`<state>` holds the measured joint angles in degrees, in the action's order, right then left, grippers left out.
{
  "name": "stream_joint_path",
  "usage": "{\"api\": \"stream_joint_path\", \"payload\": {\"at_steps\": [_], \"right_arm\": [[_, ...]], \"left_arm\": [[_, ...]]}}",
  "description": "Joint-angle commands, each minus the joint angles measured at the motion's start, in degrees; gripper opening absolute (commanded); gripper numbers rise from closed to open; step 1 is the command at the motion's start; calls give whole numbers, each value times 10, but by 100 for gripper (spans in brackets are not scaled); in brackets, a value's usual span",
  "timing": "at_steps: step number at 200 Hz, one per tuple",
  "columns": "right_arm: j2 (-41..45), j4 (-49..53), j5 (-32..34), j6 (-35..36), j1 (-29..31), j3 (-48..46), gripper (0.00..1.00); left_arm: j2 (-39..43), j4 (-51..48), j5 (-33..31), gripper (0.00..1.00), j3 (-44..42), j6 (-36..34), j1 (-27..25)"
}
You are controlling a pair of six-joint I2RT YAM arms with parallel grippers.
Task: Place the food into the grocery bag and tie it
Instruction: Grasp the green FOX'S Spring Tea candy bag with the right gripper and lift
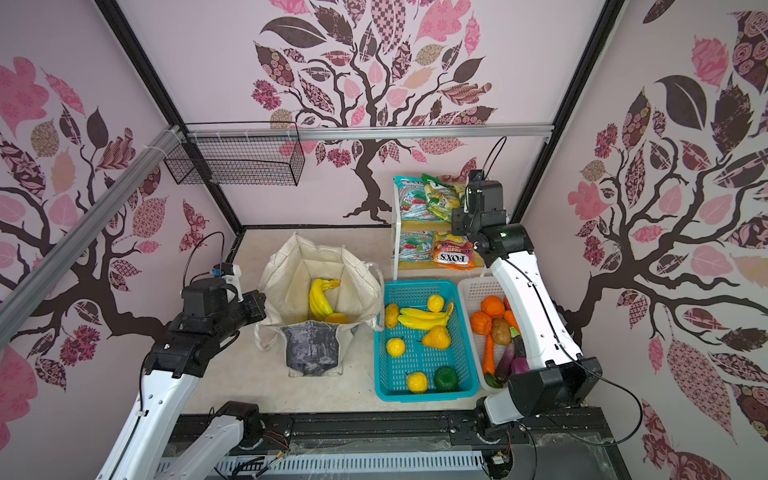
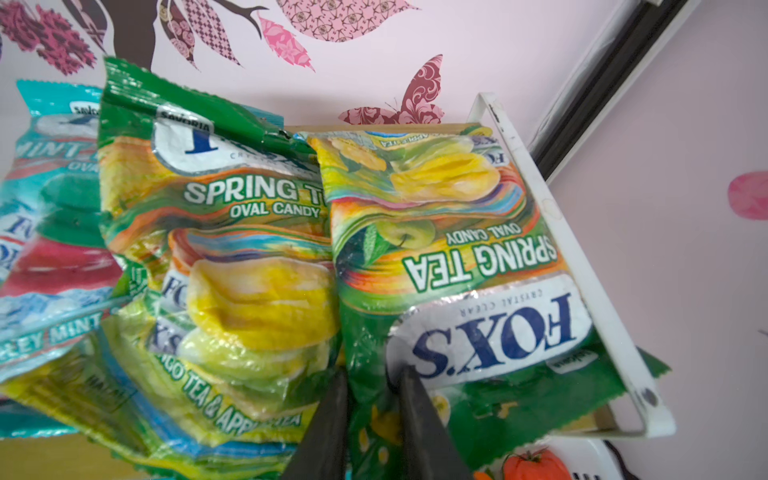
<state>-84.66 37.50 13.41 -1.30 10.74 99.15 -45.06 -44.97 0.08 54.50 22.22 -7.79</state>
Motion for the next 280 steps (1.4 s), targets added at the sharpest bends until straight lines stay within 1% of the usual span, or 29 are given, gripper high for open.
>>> {"api": "stream_joint_path", "payload": {"at_steps": [1,13,23,57,89,119,148,183,210,244,267,280], "right_arm": [[6,-15,-22,-3,-1,6,18],[9,-21,-33,-8,-1,11,11],[9,-23,-37,-16,-1,18,0],[3,-13,-52,-32,-1,51,0],[6,-12,-88,-47,-1,65,0],[-1,-5,-94,-55,-1,87,0],[-5,-5,-116,-67,-1,106,0],[5,-7,-144,-79,-1,118,0],[12,-4,-131,-79,-1,123,0],[30,-8,-143,-89,-1,128,0],[42,-14,-173,-94,-1,133,0],[47,-16,-173,-97,-1,136,0]], "left_arm": [[1,16,-1,0,-13,-10,1],[1,16,-1,0,-13,-9,1],[1,16,-1,0,-13,-10,1],[4,21,8,0,-15,-9,1],[-1,18,10,0,-13,-8,0],[2,19,10,0,-13,-7,1],[2,18,10,0,-14,-6,1],[3,18,10,0,-14,-7,1],[4,19,10,0,-14,-6,1],[5,18,7,0,-14,-7,1],[5,18,7,0,-14,-7,1],[6,17,7,0,-13,-6,1]]}}
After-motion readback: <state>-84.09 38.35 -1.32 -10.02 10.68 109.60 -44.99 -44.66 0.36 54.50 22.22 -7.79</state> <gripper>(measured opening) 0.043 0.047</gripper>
